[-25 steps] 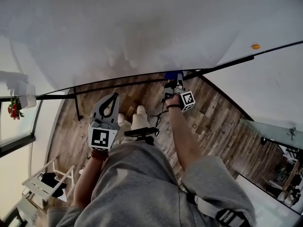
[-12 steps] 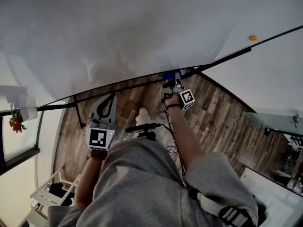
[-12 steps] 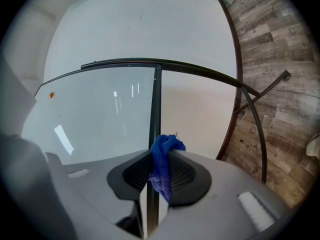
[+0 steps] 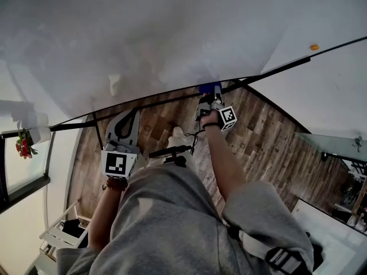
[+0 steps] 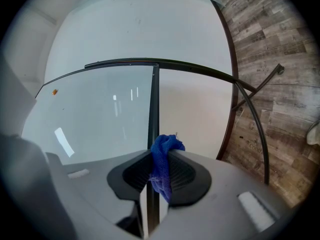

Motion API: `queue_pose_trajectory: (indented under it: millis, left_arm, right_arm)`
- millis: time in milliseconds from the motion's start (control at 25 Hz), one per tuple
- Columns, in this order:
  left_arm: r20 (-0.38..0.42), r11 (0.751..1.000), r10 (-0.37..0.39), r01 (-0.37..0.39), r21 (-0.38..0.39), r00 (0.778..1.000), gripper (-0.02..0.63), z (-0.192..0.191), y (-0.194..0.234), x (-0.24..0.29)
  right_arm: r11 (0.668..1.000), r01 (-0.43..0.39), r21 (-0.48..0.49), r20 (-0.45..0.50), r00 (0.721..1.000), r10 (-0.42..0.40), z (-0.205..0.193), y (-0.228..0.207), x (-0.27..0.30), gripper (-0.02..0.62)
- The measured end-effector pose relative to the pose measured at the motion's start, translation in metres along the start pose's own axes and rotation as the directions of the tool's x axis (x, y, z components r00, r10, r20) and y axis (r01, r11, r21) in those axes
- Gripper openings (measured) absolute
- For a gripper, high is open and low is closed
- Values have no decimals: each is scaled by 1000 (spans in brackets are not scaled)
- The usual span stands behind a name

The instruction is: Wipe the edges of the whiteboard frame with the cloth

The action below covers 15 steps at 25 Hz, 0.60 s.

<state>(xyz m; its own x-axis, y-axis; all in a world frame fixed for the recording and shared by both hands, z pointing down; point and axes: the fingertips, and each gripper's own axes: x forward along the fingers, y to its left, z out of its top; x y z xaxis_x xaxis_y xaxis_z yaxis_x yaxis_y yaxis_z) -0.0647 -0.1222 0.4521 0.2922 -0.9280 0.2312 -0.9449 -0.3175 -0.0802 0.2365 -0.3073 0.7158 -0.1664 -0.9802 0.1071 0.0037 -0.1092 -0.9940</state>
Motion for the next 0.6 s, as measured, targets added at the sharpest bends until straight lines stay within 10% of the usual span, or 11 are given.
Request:
queue_pose_trajectory:
  millis: [600]
  left_arm:
    - [-5,998,39,-39,-43,999,12,-13,17,-18]
  right_arm:
    - [999,20,35,-3,1000,-20,-39,-4,-8,87]
